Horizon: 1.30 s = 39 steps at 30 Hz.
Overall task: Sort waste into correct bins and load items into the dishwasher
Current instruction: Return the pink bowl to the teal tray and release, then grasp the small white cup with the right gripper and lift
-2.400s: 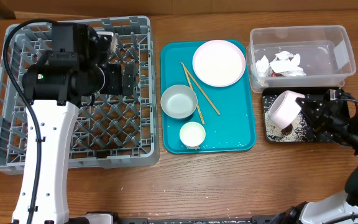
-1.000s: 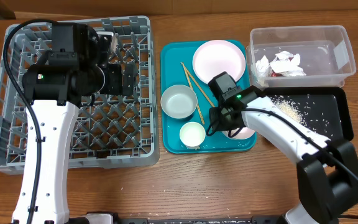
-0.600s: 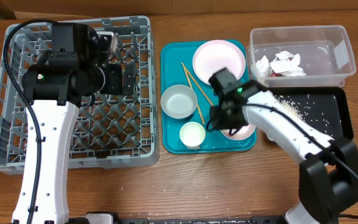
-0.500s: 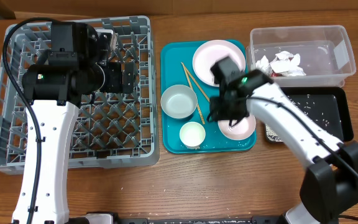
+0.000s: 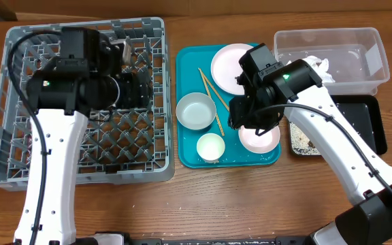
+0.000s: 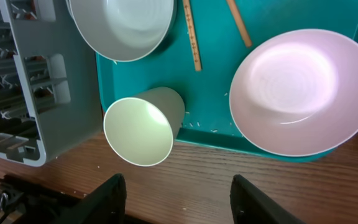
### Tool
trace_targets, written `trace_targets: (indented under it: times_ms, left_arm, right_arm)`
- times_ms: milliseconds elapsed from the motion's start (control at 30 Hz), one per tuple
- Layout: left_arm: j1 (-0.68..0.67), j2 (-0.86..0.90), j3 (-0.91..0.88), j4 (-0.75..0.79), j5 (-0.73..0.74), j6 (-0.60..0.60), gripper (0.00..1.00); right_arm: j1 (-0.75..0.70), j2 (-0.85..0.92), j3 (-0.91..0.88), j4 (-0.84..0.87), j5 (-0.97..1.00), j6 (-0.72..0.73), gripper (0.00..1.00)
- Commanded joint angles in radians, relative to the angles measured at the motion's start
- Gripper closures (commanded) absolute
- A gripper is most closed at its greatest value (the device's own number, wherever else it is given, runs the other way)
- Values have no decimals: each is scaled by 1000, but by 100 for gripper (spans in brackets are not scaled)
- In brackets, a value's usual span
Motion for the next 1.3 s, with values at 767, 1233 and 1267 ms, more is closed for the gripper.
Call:
trace_targets:
  times_ms: [767, 1233, 1267]
  left_arm:
    - [-240, 104, -3, 0, -274, -443, 13]
    - [-239, 104, -3, -4, -280, -423, 10]
    - [-238, 104, -3, 0, -255, -408, 10]
  right_arm:
    - [70, 15, -343, 327, -65, 126, 48]
    - [66, 45, -404, 420, -76, 128, 96]
    - [61, 42, -393, 412, -85, 127, 96]
